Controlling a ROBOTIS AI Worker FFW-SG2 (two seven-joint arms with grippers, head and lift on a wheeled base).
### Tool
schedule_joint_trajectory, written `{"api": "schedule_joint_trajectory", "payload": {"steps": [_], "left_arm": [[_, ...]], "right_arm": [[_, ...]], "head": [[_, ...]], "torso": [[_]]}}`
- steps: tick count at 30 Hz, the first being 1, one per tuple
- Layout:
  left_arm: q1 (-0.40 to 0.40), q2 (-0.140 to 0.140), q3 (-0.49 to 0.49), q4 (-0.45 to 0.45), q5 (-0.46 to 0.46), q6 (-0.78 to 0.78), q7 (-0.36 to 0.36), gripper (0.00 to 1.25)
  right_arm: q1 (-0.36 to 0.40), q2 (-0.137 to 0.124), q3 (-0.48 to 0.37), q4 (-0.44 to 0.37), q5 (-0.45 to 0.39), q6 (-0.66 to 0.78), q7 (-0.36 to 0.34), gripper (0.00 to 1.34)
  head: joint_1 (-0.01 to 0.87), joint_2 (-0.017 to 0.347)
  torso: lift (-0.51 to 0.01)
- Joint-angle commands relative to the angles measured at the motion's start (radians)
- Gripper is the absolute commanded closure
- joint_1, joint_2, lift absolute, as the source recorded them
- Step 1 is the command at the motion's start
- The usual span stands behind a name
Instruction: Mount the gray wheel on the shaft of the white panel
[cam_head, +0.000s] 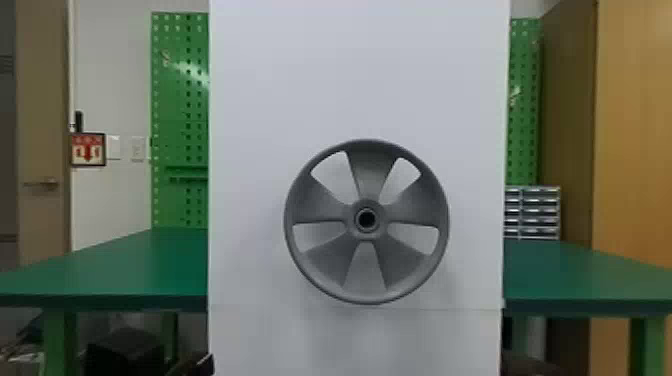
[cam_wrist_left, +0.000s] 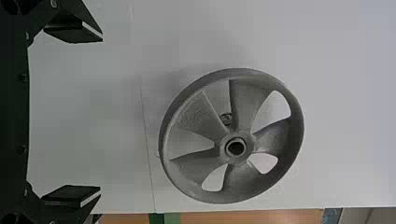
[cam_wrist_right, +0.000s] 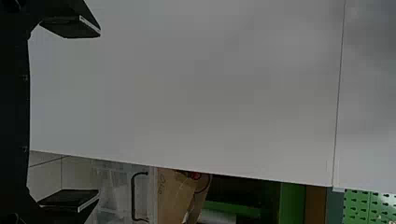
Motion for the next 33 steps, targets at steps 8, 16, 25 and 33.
{"api": "schedule_joint_trajectory", "payload": {"steps": [8, 16, 25, 33], "left_arm": [[0.003, -0.003, -0.002, -0.001, 0.0, 0.0, 0.001, 0.13], [0.003, -0.004, -0.002, 0.0, 0.0, -0.002, -0.001, 0.13], [0.001, -0.006, -0.004, -0.001, -0.002, -0.003, -0.001, 0.13], [0.001, -0.006, -0.005, 0.0, -0.002, -0.006, -0.001, 0.13]], "right_arm": [[0.001, -0.008, -0.001, 0.002, -0.018, 0.0, 0.0, 0.09], [0.001, -0.006, -0.004, 0.005, -0.021, 0.0, 0.0, 0.09], [-0.004, -0.003, -0.001, 0.007, -0.022, 0.0, 0.0, 0.09], [-0.005, 0.003, -0.006, 0.008, -0.025, -0.005, 0.0, 0.09]], "head": [[0.034, 0.035], [0.034, 0.035], [0.034, 0.035], [0.034, 0.035]], "torso": [[-0.489], [-0.489], [-0.488], [-0.488]]}}
